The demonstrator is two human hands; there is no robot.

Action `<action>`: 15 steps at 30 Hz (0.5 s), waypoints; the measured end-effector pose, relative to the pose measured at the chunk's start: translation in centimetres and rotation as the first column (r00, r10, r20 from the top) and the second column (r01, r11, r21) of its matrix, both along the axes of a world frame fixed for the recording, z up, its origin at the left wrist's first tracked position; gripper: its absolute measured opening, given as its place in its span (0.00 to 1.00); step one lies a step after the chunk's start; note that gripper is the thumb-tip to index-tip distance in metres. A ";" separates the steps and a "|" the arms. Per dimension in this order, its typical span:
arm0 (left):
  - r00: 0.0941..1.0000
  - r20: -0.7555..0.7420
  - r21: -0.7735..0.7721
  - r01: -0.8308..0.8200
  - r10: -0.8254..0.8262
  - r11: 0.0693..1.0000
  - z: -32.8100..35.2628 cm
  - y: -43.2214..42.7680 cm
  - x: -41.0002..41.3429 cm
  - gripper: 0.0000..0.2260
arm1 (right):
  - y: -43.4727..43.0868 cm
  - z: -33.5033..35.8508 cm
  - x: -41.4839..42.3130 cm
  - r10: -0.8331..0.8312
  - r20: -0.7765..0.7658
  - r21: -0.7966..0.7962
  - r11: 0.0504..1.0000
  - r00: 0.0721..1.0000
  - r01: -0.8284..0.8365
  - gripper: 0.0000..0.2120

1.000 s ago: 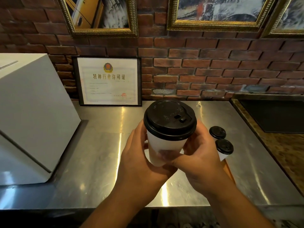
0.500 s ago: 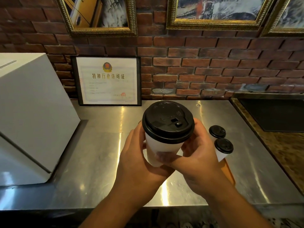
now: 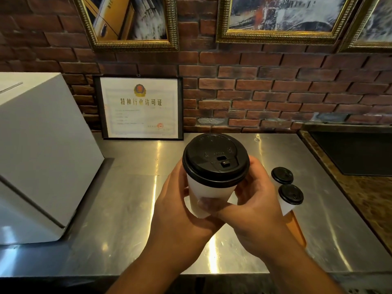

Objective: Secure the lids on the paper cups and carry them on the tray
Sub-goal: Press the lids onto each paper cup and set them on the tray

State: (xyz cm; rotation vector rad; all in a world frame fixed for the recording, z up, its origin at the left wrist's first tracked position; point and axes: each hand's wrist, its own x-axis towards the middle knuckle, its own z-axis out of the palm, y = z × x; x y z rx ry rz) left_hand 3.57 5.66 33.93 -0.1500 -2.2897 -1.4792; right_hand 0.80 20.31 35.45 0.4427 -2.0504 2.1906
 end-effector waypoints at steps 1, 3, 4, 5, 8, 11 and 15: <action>1.000 -0.006 0.004 -0.001 0.001 1.000 0.0 0.0 -0.1 0.42 | 0.0 0.1 0.0 0.000 -0.005 -0.001 1.000 1.000 0.000 0.43; 1.000 -0.023 -0.003 0.006 -0.006 1.000 0.0 0.0 -0.3 0.42 | 0.0 0.3 -0.1 0.007 -0.022 -0.003 1.000 1.000 -0.007 0.43; 0.999 -0.033 -0.006 0.009 -0.009 1.000 0.0 0.0 -0.4 0.42 | -0.1 0.4 -0.1 0.014 -0.028 0.001 1.000 1.000 -0.014 0.42; 0.999 -0.042 -0.005 0.012 -0.012 1.000 0.2 0.0 -0.5 0.41 | -0.1 0.5 -0.2 0.025 -0.030 0.002 1.000 0.999 -0.025 0.42; 0.998 -0.052 -0.012 0.027 -0.027 1.000 0.4 -0.2 -0.7 0.42 | -0.1 0.9 -0.4 0.045 -0.028 -0.005 0.999 0.999 -0.046 0.39; 0.998 -0.052 -0.018 0.022 -0.023 1.000 0.3 -0.1 -1.0 0.42 | -0.1 1.3 -0.6 0.032 -0.027 -0.022 0.999 0.999 -0.033 0.37; 0.999 -0.032 -0.032 -0.015 0.014 0.999 0.0 0.1 -1.3 0.39 | -0.2 1.3 -0.8 0.007 -0.015 -0.049 0.999 1.000 -0.008 0.37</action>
